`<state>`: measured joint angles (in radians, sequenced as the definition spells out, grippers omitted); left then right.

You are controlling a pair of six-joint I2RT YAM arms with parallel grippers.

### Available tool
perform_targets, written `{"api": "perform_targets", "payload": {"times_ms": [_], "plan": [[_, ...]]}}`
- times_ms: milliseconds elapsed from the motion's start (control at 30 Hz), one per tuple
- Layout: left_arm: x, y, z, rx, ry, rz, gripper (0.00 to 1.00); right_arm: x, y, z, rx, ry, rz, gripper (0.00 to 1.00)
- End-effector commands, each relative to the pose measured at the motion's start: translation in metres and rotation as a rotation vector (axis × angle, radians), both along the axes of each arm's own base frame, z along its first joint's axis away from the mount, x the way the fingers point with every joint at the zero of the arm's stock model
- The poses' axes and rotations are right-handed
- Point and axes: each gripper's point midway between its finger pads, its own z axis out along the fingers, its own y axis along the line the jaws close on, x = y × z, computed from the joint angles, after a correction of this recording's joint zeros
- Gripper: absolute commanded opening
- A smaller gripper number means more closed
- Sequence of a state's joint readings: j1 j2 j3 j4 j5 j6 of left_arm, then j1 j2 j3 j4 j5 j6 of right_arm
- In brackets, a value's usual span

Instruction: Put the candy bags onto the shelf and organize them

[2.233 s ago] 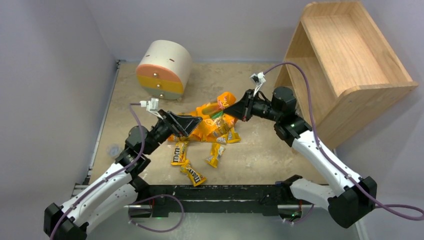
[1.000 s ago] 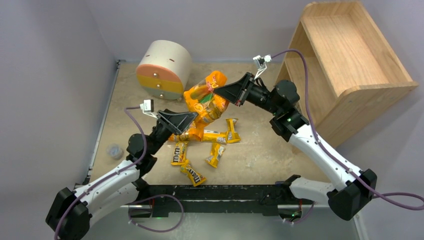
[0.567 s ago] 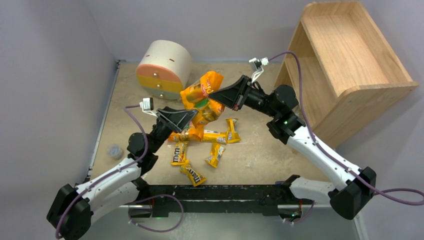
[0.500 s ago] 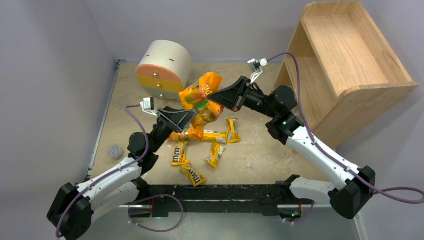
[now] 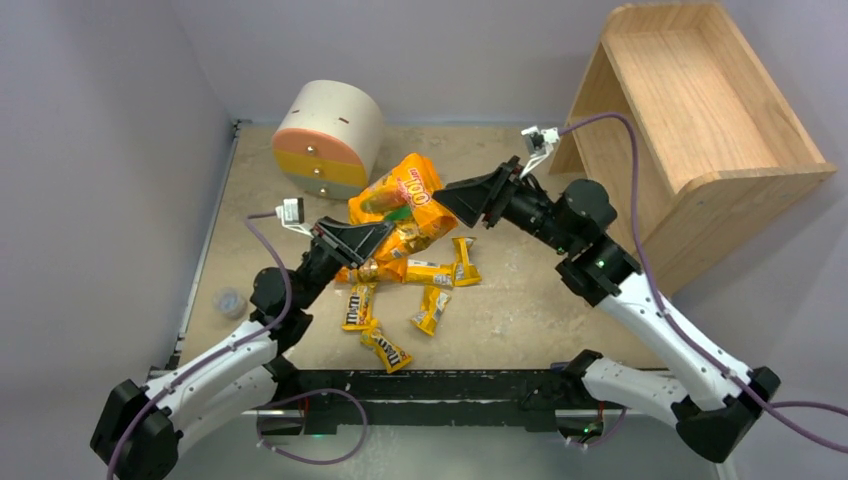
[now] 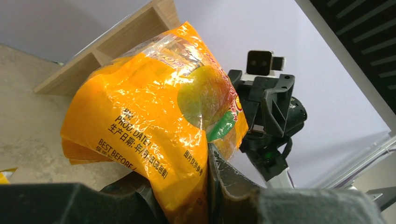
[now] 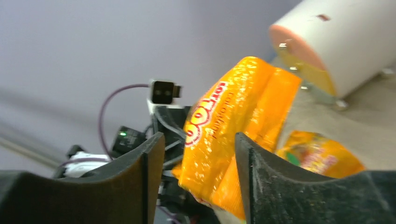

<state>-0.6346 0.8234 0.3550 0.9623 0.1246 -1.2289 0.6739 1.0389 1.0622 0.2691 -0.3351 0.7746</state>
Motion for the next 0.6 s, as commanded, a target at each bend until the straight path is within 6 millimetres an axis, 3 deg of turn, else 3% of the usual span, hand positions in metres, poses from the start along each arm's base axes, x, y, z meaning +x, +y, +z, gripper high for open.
{"api": "perform_targets", "payload": {"times_ms": [0, 133, 200, 300, 400, 567], "plan": [[-0.006, 0.017, 0.028, 0.006, -0.092, 0.087, 0.16, 0.009, -0.041, -0.031, -0.196, 0.018, -0.216, 0.65], [-0.003, 0.015, 0.020, 0.119, -0.116, 0.126, 0.11, -0.006, -0.053, -0.046, -0.270, -0.006, -0.200, 0.80], [0.000, 0.010, 0.017, 0.189, -0.137, 0.137, 0.11, -0.020, -0.054, -0.059, -0.308, -0.012, -0.144, 0.97], [0.014, 0.003, 0.010, 0.317, -0.128, 0.165, 0.10, -0.056, -0.057, -0.086, -0.352, -0.008, -0.004, 0.99], [0.033, -0.004, 0.015, 0.379, -0.122, 0.203, 0.09, -0.095, -0.059, -0.118, -0.350, 0.000, 0.154, 0.99], [0.075, -0.024, 0.027, 0.392, -0.095, 0.245, 0.09, -0.116, -0.071, -0.160, -0.368, 0.036, 0.183, 0.99]]}}
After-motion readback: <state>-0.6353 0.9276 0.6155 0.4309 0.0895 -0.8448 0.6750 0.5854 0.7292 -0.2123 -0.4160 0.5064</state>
